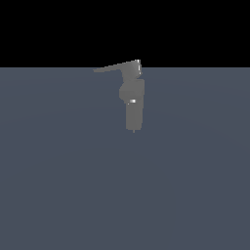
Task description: Turn on the faucet by rotating a designated handle.
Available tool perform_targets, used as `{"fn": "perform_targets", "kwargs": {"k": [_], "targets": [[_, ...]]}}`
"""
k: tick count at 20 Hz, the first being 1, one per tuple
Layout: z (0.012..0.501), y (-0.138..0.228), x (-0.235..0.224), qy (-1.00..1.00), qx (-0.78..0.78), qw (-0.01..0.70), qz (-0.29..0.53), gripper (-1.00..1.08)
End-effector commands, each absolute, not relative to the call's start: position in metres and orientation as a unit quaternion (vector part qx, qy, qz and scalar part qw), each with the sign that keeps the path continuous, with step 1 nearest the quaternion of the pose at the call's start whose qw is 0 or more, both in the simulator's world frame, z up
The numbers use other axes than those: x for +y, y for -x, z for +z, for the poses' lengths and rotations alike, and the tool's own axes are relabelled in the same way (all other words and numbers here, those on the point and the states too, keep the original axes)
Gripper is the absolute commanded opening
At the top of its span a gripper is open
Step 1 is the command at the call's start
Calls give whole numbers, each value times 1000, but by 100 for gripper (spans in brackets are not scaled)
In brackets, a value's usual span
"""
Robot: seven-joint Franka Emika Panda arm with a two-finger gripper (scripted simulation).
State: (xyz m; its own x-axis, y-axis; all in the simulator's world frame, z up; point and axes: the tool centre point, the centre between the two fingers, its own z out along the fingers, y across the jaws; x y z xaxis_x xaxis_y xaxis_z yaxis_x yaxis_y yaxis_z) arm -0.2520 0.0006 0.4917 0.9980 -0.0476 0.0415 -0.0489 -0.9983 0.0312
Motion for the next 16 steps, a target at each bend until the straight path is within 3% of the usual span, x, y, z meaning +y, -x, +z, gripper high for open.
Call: {"fn": "perform_targets", "kwargs": {"k": [1,16], "targets": [[492,252,1,-999,-24,16,20,-100],[492,241,10,-1000,-16,8,21,-100]]}}
